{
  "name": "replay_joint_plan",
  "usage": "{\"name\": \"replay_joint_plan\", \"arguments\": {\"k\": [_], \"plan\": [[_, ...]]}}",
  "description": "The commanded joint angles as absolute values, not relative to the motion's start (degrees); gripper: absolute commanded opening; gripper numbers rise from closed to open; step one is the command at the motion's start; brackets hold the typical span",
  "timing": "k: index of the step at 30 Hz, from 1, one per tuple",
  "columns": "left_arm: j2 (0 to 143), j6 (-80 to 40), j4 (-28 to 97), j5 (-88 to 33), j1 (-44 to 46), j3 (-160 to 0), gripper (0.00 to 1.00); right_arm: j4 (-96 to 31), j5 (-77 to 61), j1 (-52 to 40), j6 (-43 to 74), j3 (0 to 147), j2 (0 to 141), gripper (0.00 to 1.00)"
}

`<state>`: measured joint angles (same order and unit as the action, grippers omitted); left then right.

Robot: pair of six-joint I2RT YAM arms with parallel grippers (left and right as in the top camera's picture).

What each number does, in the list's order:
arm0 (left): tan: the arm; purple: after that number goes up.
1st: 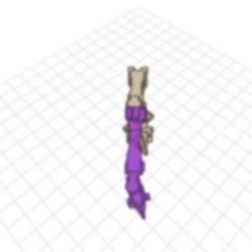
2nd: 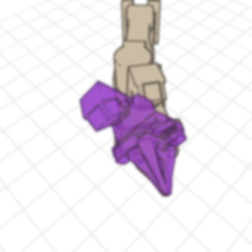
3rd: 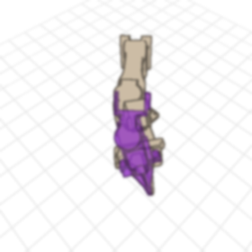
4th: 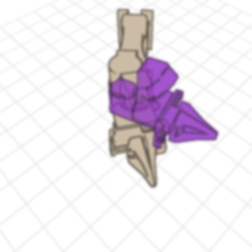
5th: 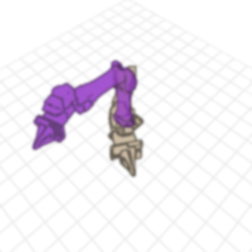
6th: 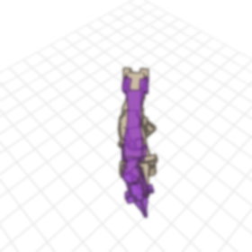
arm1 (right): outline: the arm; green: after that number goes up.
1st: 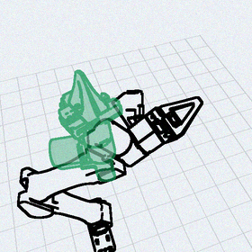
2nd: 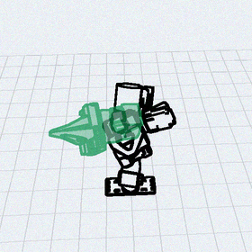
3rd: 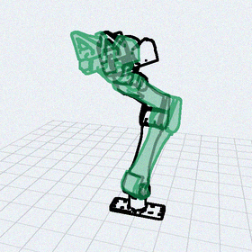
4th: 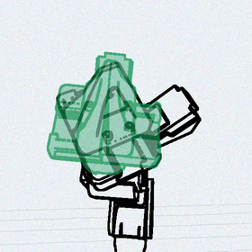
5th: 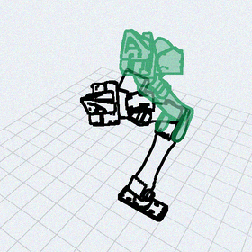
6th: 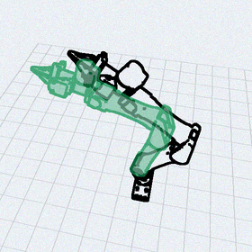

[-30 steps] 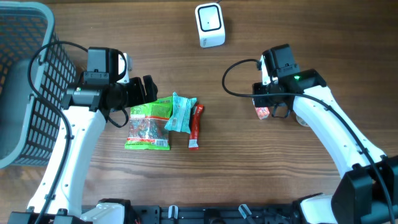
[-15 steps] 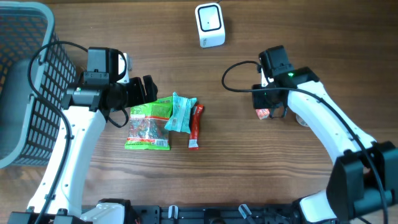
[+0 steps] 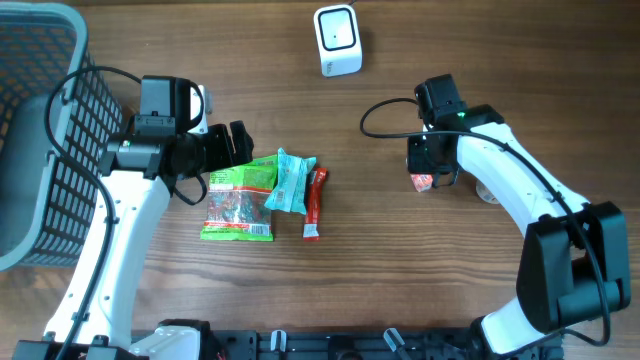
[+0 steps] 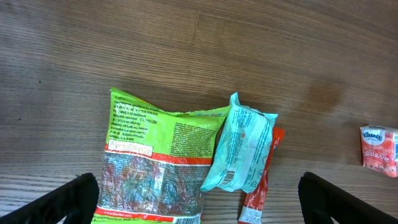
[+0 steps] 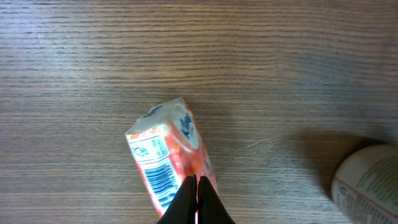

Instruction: Scan the item barcode

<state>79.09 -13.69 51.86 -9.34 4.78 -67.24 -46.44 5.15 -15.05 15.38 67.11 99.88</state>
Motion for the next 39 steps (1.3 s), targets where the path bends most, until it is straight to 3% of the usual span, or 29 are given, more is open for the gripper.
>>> {"name": "replay_joint_plan", "arguments": {"k": [1, 4, 9, 13, 21, 24, 39], "plan": [[79.2, -14.2, 51.7, -10.0, 5.0, -67.4, 1.0, -46.6, 2.0, -14.9, 20.1, 66.6, 101.0, 0.04], [79.2, -14.2, 51.7, -10.0, 5.0, -67.4, 1.0, -47.0, -9.5, -14.9, 19.5, 66.6, 101.4, 0.04], [79.2, -14.2, 51.7, -10.0, 5.0, -67.4, 1.0, -49.2, -29.5, -14.9, 4.1, 67.0, 101.1, 0.04], [79.2, -14.2, 51.7, -10.0, 5.0, -67.4, 1.0, -51.7, -27.4, -13.8, 4.7, 70.2, 98.3, 0.05], [79.2, -14.2, 51.7, -10.0, 5.0, -67.4, 1.0, -50.6, 5.2, -10.2, 18.0, 71.5, 95.4, 0.05], [79.2, -14.2, 51.7, -10.0, 5.0, -67.4, 1.0, -49.8, 11.6, -9.8, 21.6, 69.5, 96.4, 0.04], [79.2, -14.2, 51.7, -10.0, 5.0, -67.4, 1.0, -43.8, -11.0, -9.8, 19.0, 62.5, 98.5, 0.05]]}}
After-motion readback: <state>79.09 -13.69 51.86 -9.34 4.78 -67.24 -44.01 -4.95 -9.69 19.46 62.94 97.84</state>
